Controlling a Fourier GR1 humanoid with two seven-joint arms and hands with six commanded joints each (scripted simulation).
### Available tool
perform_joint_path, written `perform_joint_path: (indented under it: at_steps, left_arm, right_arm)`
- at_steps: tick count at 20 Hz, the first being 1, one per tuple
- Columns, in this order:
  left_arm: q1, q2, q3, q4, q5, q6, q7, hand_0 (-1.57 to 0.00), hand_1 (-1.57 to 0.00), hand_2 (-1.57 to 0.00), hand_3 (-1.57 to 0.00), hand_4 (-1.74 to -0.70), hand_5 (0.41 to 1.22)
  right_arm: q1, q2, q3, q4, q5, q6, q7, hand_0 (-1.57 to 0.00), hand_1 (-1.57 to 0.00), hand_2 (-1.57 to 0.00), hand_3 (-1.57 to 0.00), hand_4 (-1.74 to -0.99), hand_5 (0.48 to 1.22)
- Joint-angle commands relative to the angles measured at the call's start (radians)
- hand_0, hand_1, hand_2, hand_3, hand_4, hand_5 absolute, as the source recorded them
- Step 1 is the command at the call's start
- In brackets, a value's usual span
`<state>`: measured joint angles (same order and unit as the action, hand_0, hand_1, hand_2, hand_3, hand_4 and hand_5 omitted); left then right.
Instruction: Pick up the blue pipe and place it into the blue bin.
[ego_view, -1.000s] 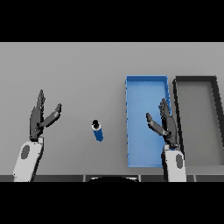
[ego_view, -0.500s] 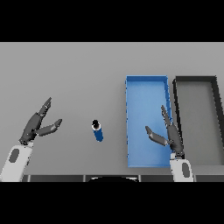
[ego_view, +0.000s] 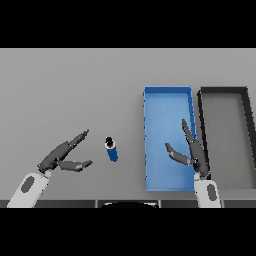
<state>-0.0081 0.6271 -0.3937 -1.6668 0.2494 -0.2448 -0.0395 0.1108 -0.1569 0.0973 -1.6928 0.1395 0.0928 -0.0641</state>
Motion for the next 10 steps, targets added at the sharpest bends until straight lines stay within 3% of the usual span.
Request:
perform_joint_path:
  at_steps: [1, 4, 6, 10]
  left_arm:
    - [-0.012, -0.009, -0.015, 0.011, -0.011, -0.009, 0.010, 0.00, 0.00, 0.00, 0.00, -1.20, 0.508]
    - [-0.021, -0.067, -0.073, 0.027, -0.076, 0.001, 0.008, 0.00, 0.00, 0.00, 0.00, -1.21, 0.488]
    - [-0.018, -0.101, -0.091, 0.032, -0.099, 0.018, -0.011, 0.00, 0.00, 0.00, 0.00, -1.21, 0.479]
    - [-0.063, -0.199, -0.130, 0.096, -0.166, 0.066, -0.017, 0.00, 0.00, 0.00, 0.00, -1.22, 0.499]
  right_arm:
    - [0.009, 0.002, 0.002, -0.005, -0.005, 0.004, 0.000, 0.00, 0.00, 0.00, 0.00, -1.279, 0.638]
    - [0.020, -0.001, 0.007, -0.017, 0.004, 0.004, -0.017, 0.00, 0.00, 0.00, 0.00, -1.296, 0.651]
    - [0.004, 0.002, -0.001, -0.002, 0.006, -0.006, 0.009, 0.00, 0.00, 0.00, 0.00, -1.294, 0.653]
    - [0.026, 0.005, -0.002, -0.016, -0.014, 0.008, 0.007, 0.00, 0.00, 0.00, 0.00, -1.306, 0.651]
